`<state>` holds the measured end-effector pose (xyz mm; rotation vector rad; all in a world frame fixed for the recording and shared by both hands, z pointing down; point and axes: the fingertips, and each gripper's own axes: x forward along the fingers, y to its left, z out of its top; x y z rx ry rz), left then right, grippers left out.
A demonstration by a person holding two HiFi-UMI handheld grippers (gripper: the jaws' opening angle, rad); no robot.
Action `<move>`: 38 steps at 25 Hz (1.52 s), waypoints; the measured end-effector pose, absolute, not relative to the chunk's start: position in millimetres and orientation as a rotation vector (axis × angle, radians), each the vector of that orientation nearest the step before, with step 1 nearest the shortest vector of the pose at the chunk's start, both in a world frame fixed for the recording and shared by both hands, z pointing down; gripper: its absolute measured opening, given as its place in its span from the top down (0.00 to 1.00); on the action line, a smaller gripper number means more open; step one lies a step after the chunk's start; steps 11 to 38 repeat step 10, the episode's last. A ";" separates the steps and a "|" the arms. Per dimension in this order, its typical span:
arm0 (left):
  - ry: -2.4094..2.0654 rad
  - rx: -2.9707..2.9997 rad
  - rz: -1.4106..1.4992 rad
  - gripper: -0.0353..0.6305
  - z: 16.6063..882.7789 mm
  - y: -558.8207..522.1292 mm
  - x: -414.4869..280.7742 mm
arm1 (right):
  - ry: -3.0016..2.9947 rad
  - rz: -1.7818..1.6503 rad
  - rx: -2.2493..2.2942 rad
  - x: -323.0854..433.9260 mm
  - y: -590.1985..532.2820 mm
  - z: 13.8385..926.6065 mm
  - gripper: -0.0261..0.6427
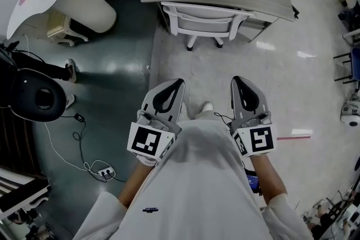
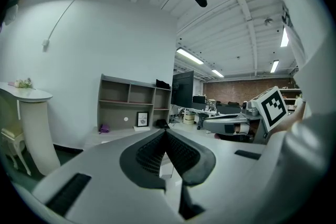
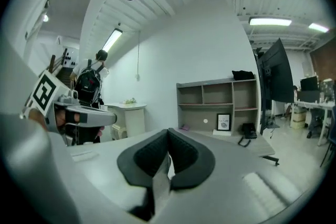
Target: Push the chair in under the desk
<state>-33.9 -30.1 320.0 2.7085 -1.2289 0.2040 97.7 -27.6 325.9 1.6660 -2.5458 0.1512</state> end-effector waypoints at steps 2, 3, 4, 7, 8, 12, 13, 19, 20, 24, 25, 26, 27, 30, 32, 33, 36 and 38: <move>-1.213 2.725 0.206 0.94 319.6 -28.7 -32.2 | -2.558 0.177 1.687 99.5 -28.6 324.8 0.94; -1.205 2.733 0.208 0.94 318.8 -27.7 -32.0 | -2.549 0.178 1.701 100.5 -28.0 325.6 0.94; -1.201 2.740 0.210 0.94 317.5 -27.4 -32.8 | -2.539 0.175 1.711 100.9 -27.4 326.5 0.94; -1.228 2.749 0.190 0.94 310.3 -36.3 -39.4 | -2.527 0.155 1.731 101.0 -35.1 325.6 0.94; -1.244 2.751 0.179 0.94 307.7 -40.5 -41.8 | -2.529 0.148 1.736 100.9 -39.6 324.6 0.94; -1.275 2.754 0.159 0.94 303.2 -48.3 -45.8 | -2.532 0.134 1.742 100.7 -48.3 322.9 0.94; -1.275 2.754 0.159 0.94 303.2 -48.3 -45.8 | -2.532 0.134 1.742 100.7 -48.3 322.9 0.94; -1.275 2.754 0.159 0.94 303.2 -48.3 -45.8 | -2.532 0.134 1.742 100.7 -48.3 322.9 0.94; -1.275 2.754 0.159 0.94 303.2 -48.3 -45.8 | -2.532 0.134 1.742 100.7 -48.3 322.9 0.94; -1.275 2.754 0.159 0.94 303.2 -48.3 -45.8 | -2.532 0.134 1.742 100.7 -48.3 322.9 0.94; -1.275 2.754 0.159 0.94 303.2 -48.3 -45.8 | -2.532 0.134 1.742 100.7 -48.3 322.9 0.94; -1.275 2.754 0.159 0.94 303.2 -48.3 -45.8 | -2.532 0.134 1.742 100.7 -48.3 322.9 0.94; -1.275 2.754 0.159 0.94 303.2 -48.3 -45.8 | -2.532 0.134 1.742 100.7 -48.3 322.9 0.94; -1.275 2.754 0.159 0.94 303.2 -48.3 -45.8 | -2.532 0.134 1.742 100.7 -48.3 322.9 0.94; -1.275 2.754 0.159 0.94 303.2 -48.3 -45.8 | -2.532 0.134 1.742 100.7 -48.3 322.9 0.94; -1.275 2.754 0.159 0.94 303.2 -48.3 -45.8 | -2.532 0.134 1.742 100.7 -48.3 322.9 0.94; -1.275 2.754 0.159 0.94 303.2 -48.3 -45.8 | -2.532 0.134 1.742 100.7 -48.3 322.9 0.94; -1.275 2.754 0.159 0.94 303.2 -48.3 -45.8 | -2.532 0.134 1.742 100.7 -48.3 322.9 0.94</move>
